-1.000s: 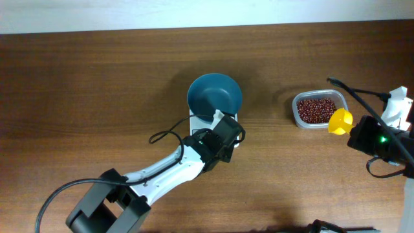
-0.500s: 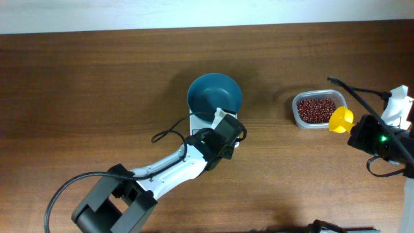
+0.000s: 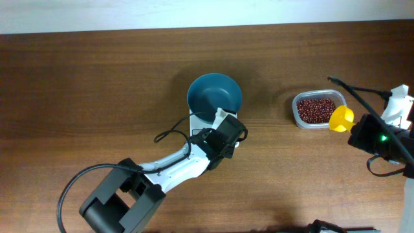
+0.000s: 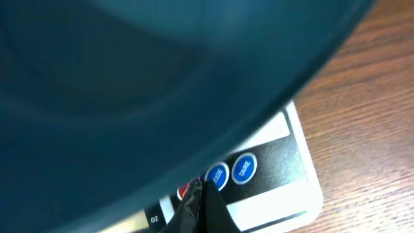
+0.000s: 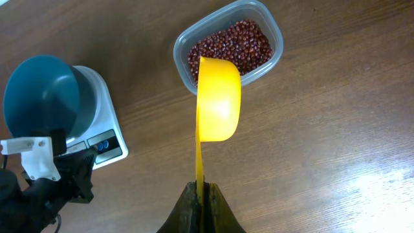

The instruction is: Scoop item into bowl and weigh 50g on scale

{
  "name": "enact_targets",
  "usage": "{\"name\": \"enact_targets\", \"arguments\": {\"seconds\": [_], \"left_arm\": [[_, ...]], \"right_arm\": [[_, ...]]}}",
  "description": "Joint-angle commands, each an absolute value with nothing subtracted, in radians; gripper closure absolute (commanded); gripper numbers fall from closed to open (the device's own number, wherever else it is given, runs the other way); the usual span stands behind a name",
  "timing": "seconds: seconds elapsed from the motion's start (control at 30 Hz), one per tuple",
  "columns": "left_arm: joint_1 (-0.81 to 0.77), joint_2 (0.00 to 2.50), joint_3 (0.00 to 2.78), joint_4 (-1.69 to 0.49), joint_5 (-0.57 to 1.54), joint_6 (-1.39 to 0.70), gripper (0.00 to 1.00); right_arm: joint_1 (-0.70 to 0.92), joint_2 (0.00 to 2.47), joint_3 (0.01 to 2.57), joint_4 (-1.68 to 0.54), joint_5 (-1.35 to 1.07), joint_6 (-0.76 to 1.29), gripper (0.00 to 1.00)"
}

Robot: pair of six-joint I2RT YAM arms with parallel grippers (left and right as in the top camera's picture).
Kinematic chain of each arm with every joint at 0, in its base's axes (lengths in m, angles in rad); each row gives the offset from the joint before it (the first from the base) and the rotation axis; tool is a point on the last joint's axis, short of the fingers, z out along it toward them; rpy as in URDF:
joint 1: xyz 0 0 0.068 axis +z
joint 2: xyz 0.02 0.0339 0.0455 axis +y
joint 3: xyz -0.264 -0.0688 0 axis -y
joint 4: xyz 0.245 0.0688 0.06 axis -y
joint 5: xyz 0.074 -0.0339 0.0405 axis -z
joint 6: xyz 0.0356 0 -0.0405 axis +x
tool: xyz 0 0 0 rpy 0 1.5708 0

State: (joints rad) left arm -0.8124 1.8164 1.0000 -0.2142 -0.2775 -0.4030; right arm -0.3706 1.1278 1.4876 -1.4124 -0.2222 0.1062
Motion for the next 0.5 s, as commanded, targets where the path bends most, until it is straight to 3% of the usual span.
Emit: {"name": "enact_targets", "arguments": {"seconds": [0.0, 0.47], "left_arm": [[-0.815, 1.825, 0.996, -0.201, -0.320, -0.387, 1.00], [-0.815, 1.825, 0.996, -0.199, -0.340, -0.387, 1.00]], "right_arm": [[-0.377, 1.127, 1.498, -1.408, -0.210, 0.113, 0.96], [-0.377, 1.127, 1.498, -1.407, -0.210, 0.113, 0.96]]}}
